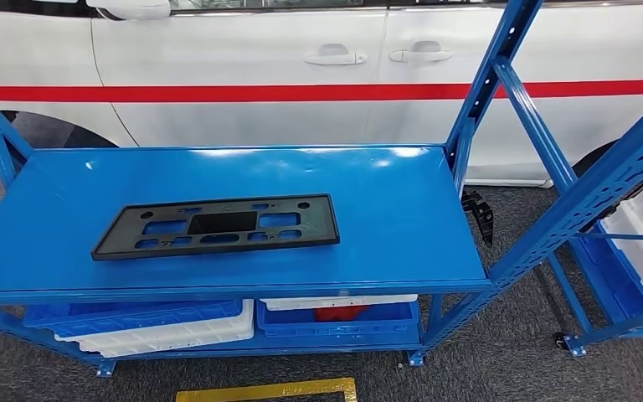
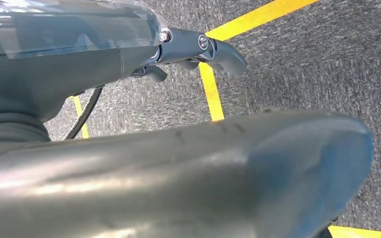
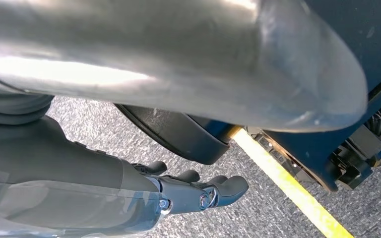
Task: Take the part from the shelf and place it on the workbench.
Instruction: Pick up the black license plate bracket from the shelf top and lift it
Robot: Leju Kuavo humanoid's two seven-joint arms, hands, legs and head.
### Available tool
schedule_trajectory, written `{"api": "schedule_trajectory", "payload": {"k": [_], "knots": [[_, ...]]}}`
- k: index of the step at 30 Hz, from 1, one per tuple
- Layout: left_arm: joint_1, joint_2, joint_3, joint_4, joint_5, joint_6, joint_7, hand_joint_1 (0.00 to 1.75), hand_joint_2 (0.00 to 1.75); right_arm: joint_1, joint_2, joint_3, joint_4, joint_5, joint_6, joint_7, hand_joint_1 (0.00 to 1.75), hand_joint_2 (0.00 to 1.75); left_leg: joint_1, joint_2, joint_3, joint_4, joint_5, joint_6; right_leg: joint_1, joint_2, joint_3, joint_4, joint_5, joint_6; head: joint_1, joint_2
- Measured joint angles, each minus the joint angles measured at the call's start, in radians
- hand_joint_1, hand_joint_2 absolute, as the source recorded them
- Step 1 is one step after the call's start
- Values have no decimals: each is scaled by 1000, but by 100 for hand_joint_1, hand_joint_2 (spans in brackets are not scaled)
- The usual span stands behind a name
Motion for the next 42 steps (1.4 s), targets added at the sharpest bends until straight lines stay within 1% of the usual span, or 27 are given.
{"api": "schedule_trajectory", "payload": {"k": [11,14,16,17,18,20,21,22,23,24,26,27,28,29,30,31,32,33,34,35,36,37,38,39,40,41,42], "knots": [[0,0,0,0,4,-10,33,0,0,0,0,0,0,-2,0,7,0,0,-4,0,-3,4,-1,1,-1,0,-2,0,3,6,0,0],[0,0,0,0,3,-12,33,0,0,0,0,0,0,-2,0,7,0,0,-5,0,-6,7,0,6,-3,0,-1,-2,6,13,0,0],[-1,0,0,0,3,-12,33,0,0,0,-1,0,0,-2,0,7,0,0,1,3,-4,-1,12,16,-4,0,-3,2,-1,18,0,0],[-2,0,0,0,3,-12,34,0,0,0,-1,0,0,-2,0,7,0,0,4,5,-4,-6,19,22,-4,0,-10,22,-22,20,0,0],[-3,0,0,0,3,-13,34,0,0,0,-2,0,0,-2,0,7,0,0,6,7,-6,-9,26,27,-4,0,-26,63,-56,20,0,0],[-4,0,0,0,3,-14,37,0,0,0,-3,0,0,-2,0,7,0,0,4,9,-18,-8,33,31,-4,0,-77,196,-141,19,0,0],[-4,0,0,0,4,-15,39,0,0,1,-3,0,0,-2,0,7,0,0,2,9,-24,-6,35,31,-4,0,-98,257,-167,19,0,0],[-4,0,0,0,5,-15,41,0,0,2,-3,0,0,-2,0,7,0,0,1,10,-30,-3,37,30,-3,0,-105,288,-174,18,0,0],[-4,0,0,0,6,-15,42,0,0,3,-3,0,0,-2,0,7,0,0,0,10,-35,0,38,28,-3,0,-92,280,-162,16,0,0],[-4,0,0,0,7,-15,43,0,0,3,-3,0,0,-2,0,8,0,0,0,9,-40,4,39,27,-3,0,-60,231,-135,13,0,0],[-4,-1,0,0,8,-15,43,0,0,1,-4,0,0,-2,0,8,0,0,-1,8,-48,13,41,21,1,0,23,92,-86,4,0,0],[-5,-2,0,0,8,-15,43,0,0,-1,-4,0,0,-2,0,8,0,0,-1,8,-51,16,42,15,4,0,49,45,-71,-1,0,0],[-5,-3,0,0,8,-15,43,0,0,-1,-5,0,0,-2,0,8,0,0,-1,8,-54,18,45,9,8,0,59,21,-66,-5,0,0],[-5,-3,0,0,8,-15,43,0,0,-2,-5,0,0,-2,0,8,0,0,-1,7,-56,17,49,1,11,1,57,19,-63,-9,0,0],[-5,-3,0,0,9,-15,43,0,0,-2,-5,0,0,-2,0,8,0,0,-1,7,-57,16,54,-7,11,1,52,15,-57,-16,0,0],[-4,-3,0,0,9,-14,40,0,0,-2,-6,0,0,-2,0,8,0,0,0,7,-62,18,52,-14,9,0,49,9,-53,-22,0,0],[-4,-3,0,0,9,-13,35,0,0,-3,-6,0,0,-2,0,8,0,0,1,6,-71,31,39,-21,6,-1,43,4,-46,-30,0,0],[-4,-3,0,0,9,-13,28,0,0,-3,-6,0,0,-2,0,7,0,0,2,6,-85,61,11,-27,4,-2,36,-1,-39,-38,0,0],[-4,-3,0,0,8,-12,21,0,0,-4,-6,0,0,-2,0,7,0,0,4,5,-105,110,-29,-32,3,-3,28,-3,-32,-43,0,0],[-5,-3,0,0,8,-12,15,0,0,-4,-6,0,0,-2,-1,7,0,0,6,5,-125,170,-70,-37,4,-4,19,-3,-26,-46,0,0],[-5,-3,0,0,8,-12,12,0,0,-4,-6,0,0,-2,-1,7,0,0,8,5,-142,228,-100,-42,5,-5,11,-2,-19,-47,0,0],[-5,-3,-1,0,7,-12,11,0,0,-3,-6,0,0,-2,-1,7,0,0,10,6,-148,266,-113,-46,5,-6,2,-2,-13,-46,0,0],[-4,-3,-1,0,7,-11,10,0,0,-2,-6,0,0,-1,-1,7,0,0,12,6,-138,272,-105,-49,6,-6,-6,-1,-6,-45,0,0],[-4,-3,-1,0,7,-10,9,0,0,-2,-6,0,0,-1,-1,7,0,0,14,6,-110,241,-83,-50,5,-6,-15,1,0,-42,0,0],[-5,-3,-1,0,7,-9,8,0,0,-2,-6,0,0,0,-1,7,0,0,16,6,-66,179,-56,-50,5,-6,-22,3,5,-39,0,0],[-7,-2,-1,0,7,-9,7,0,0,-2,-6,0,0,0,-1,7,0,0,16,6,-17,105,-40,-47,5,-6,-28,6,10,-35,0,0],[-8,-2,-1,0,7,-8,6,0,0,-2,-6,0,0,0,-1,7,0,0,15,5,19,46,-30,-41,6,-6,-32,8,14,-29,0,0]]}}
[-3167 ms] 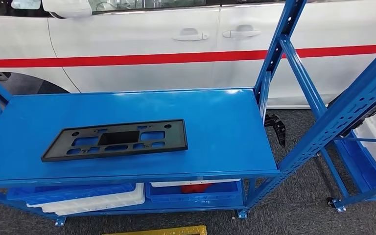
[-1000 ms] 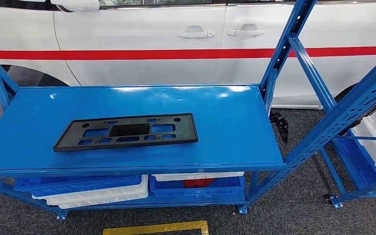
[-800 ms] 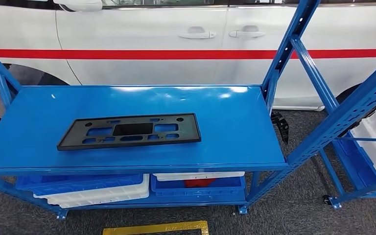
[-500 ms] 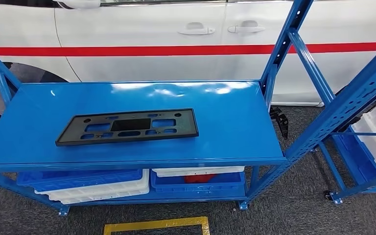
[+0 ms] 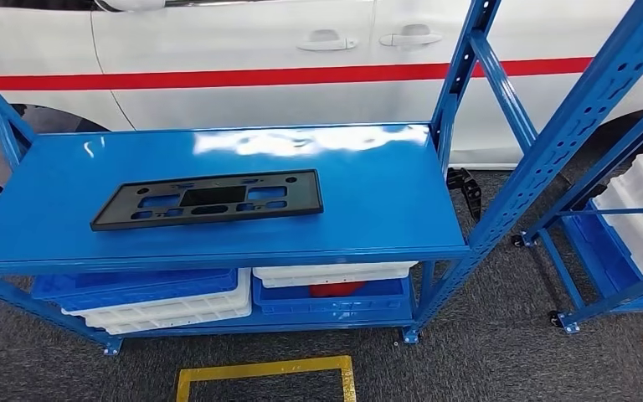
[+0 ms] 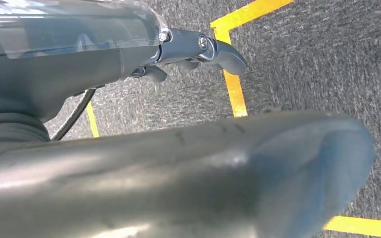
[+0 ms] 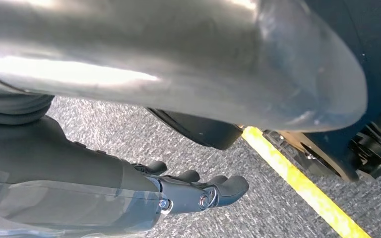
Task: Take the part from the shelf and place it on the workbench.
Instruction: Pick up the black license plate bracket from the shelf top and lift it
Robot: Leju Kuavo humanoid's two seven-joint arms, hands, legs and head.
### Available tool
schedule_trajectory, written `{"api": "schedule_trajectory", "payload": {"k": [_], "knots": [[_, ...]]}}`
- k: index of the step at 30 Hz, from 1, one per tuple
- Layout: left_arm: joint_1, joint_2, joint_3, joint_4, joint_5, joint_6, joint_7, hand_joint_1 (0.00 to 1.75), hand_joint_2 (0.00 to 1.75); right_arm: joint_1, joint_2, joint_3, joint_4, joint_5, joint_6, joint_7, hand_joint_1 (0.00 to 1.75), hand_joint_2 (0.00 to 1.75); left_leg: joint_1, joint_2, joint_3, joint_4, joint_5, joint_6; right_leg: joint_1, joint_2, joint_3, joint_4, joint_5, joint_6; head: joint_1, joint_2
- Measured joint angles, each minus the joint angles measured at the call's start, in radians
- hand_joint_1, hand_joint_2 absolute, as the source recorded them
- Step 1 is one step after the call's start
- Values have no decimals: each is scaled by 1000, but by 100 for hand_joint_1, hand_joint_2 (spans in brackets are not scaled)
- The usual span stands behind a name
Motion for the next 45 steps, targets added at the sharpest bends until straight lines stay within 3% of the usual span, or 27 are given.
{"api": "schedule_trajectory", "payload": {"k": [1,3,6,7,8,11,15,19,21,31,38,45], "knots": [[-1,0,0,0,0,0,-1,0,0,0,0,0,0,0,0,0,0,0,-2,-1,21,-38,0,8,1,0,-2,3,3,6,0,0],[-1,0,0,0,0,0,-2,0,0,-2,0,0,0,2,0,0,0,0,-5,-3,23,-57,-1,23,4,-1,-3,2,8,17,0,0],[2,0,0,0,0,1,-5,0,0,-3,-1,0,0,7,-1,0,0,0,-5,-2,20,-65,7,32,5,0,-4,-4,-7,0,0,0],[2,0,0,0,0,2,-7,0,0,-3,-1,0,0,8,-2,-2,0,0,-7,-2,18,-65,11,35,4,1,-4,-7,0,-11,0,0],[3,0,0,0,0,4,-8,0,0,-3,-1,0,-1,9,-3,-6,0,0,-9,-2,16,-64,13,38,4,2,-5,-9,13,-15,0,0],[4,0,0,0,0,8,-12,0,0,-4,-1,0,-1,12,-5,-18,0,0,-12,-1,11,-62,17,44,2,5,-6,-16,39,-8,0,0],[4,-1,0,0,0,10,-15,0,0,-5,-1,0,-1,12,-7,-24,0,0,-13,-1,10,-61,18,46,1,5,-6,-18,41,-3,0,0],[4,-1,0,0,0,11,-16,0,0,-5,-1,0,0,12,-9,-29,0,0,-15,-1,9,-60,15,45,-3,5,-6,-19,38,22,0,0],[4,-1,0,0,0,11,-17,0,0,-5,-1,0,0,12,-10,-31,0,0,-15,-1,9,-60,14,45,-4,5,-7,-19,36,28,0,0],[4,-1,0,0,-2,9,-19,0,0,-10,-1,0,-1,4,-36,-89,0,0,-15,-1,6,-60,14,43,-3,5,-13,-14,35,29,0,0],[4,-1,0,0,-5,8,-22,0,0,-67,-1,0,-14,-13,-184,-158,0,0,-15,-1,6,-60,16,41,-3,5,-13,-13,36,28,0,0],[4,-1,0,0,-5,8,-23,0,0,-130,-1,0,-28,-21,-209,-183,0,0,-14,-1,5,-60,17,41,-3,5,-14,-13,36,28,0,0]]}}
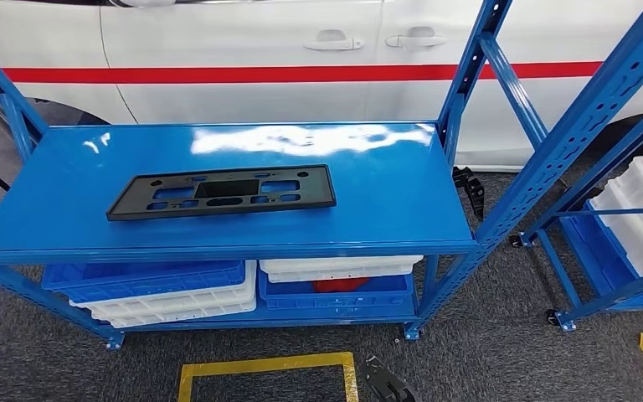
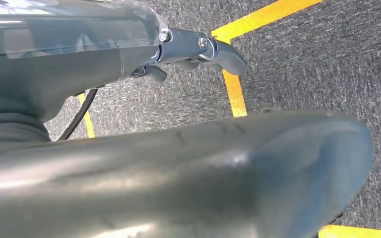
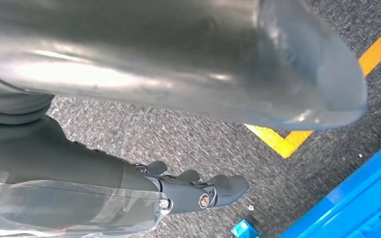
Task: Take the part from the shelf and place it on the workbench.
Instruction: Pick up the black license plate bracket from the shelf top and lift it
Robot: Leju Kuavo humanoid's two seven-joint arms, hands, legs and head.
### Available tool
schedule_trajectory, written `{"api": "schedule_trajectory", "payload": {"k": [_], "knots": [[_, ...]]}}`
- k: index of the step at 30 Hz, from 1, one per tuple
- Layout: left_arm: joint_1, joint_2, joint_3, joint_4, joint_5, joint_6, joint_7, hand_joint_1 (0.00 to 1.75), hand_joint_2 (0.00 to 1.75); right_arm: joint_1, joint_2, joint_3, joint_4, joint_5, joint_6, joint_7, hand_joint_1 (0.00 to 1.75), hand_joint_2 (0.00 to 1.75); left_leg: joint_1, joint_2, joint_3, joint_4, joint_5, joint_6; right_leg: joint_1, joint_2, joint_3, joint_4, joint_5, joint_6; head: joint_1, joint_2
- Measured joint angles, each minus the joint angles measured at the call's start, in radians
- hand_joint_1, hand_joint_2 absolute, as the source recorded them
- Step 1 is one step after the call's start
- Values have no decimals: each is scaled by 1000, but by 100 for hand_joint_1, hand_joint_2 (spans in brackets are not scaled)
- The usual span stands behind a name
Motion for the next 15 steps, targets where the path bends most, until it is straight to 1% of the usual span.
{"api": "schedule_trajectory", "payload": {"k": [5,9,13,15], "knots": [[0,-1,0,0,-1,0,0,0,0,-5,0,1,-5,-1,-6,-12,0,0,0,0,-2,0,0,0,0,0,-2,0,0,0,0,0],[-1,-1,0,0,-8,-3,0,0,0,-33,-4,4,-13,-1,-18,-24,0,0,0,0,-2,0,0,0,0,0,-2,0,0,0,0,0],[-3,-1,-1,0,-16,-11,1,0,0,-69,-27,22,-21,16,-38,-1,0,0,0,0,-2,0,0,0,0,0,-2,0,0,0,0,0],[-3,-1,-4,0,-20,-17,3,0,0,-89,-40,41,-25,25,-39,-5,0,0,0,0,-2,0,0,0,-1,0,-2,0,1,0,0,0]]}}
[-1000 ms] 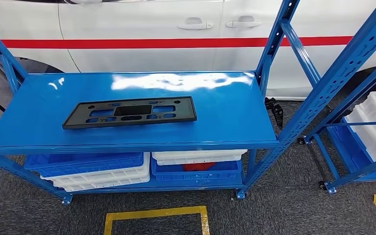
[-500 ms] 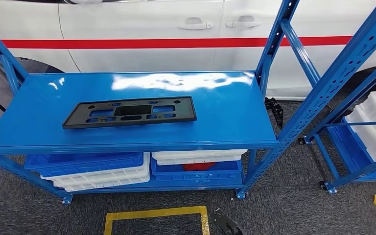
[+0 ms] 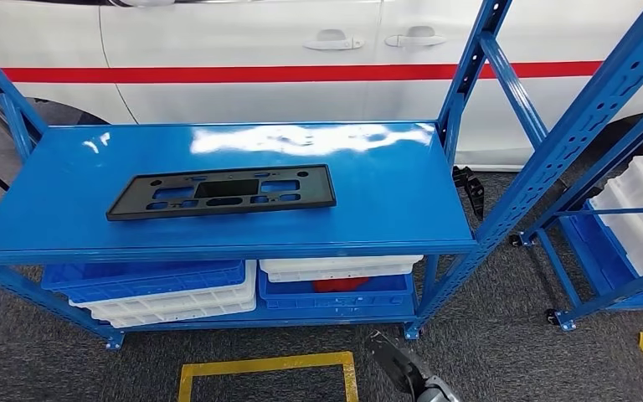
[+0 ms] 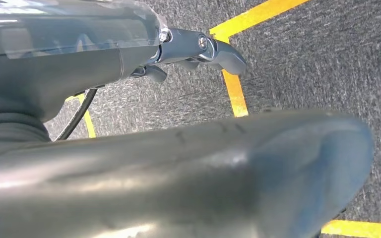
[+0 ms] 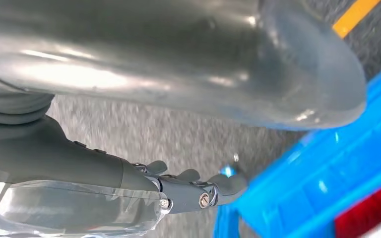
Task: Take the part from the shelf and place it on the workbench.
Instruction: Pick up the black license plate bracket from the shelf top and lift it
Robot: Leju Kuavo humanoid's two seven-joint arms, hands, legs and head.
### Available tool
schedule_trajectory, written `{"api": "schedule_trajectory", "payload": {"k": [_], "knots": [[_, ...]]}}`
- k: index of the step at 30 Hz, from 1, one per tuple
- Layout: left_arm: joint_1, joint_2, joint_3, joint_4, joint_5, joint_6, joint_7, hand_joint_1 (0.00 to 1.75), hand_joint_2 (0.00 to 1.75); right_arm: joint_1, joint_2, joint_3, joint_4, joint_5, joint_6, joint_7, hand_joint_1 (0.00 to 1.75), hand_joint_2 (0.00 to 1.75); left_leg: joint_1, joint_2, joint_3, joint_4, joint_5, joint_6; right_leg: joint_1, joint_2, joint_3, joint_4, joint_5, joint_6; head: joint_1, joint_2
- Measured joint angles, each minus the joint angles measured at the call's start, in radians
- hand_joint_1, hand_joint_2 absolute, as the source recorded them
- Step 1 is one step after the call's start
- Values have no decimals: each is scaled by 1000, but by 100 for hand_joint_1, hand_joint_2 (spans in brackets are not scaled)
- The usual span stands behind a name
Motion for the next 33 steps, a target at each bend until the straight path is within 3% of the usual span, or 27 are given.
{"api": "schedule_trajectory", "payload": {"k": [3,7,10,13,17,20,27,33], "knots": [[-3,0,-2,0,-3,-6,1,0,0,-46,-14,38,-10,-11,51,-69,0,0,0,1,0,0,0,0,0,1,-1,0,0,0,0,0],[-5,0,-2,0,4,-13,1,0,0,-112,-16,107,-22,-63,218,-228,0,175,0,2,0,0,0,-1,0,1,-1,0,0,0,0,0],[-5,0,-2,0,5,-16,0,0,0,-128,-16,169,-34,-108,346,-307,0,175,0,1,0,0,1,-1,1,0,-1,0,0,0,0,0],[-5,0,-2,0,2,-18,0,0,0,-110,-22,287,-79,-248,530,-335,0,175,1,1,0,0,1,-1,1,1,-2,1,0,0,0,0],[-9,1,-3,0,-6,-19,1,0,0,-77,-69,543,-168,-573,772,-341,0,175,0,1,-1,0,1,-1,0,1,-2,1,0,0,0,0],[-10,1,-3,0,-8,-20,1,0,0,-67,-115,734,-235,-742,887,-343,0,175,0,0,-1,1,1,-1,0,1,-2,1,0,0,0,0],[-13,3,-3,0,-10,-21,2,0,0,-55,-194,1059,-369,-1034,884,-344,0,175,0,1,-1,1,1,-1,0,1,-2,1,0,1,0,0],[-12,4,-3,0,-4,-22,0,0,0,-83,-213,1215,-437,-1075,753,-344,0,175,0,1,-2,0,1,-2,0,1,-3,1,1,0,0,0]]}}
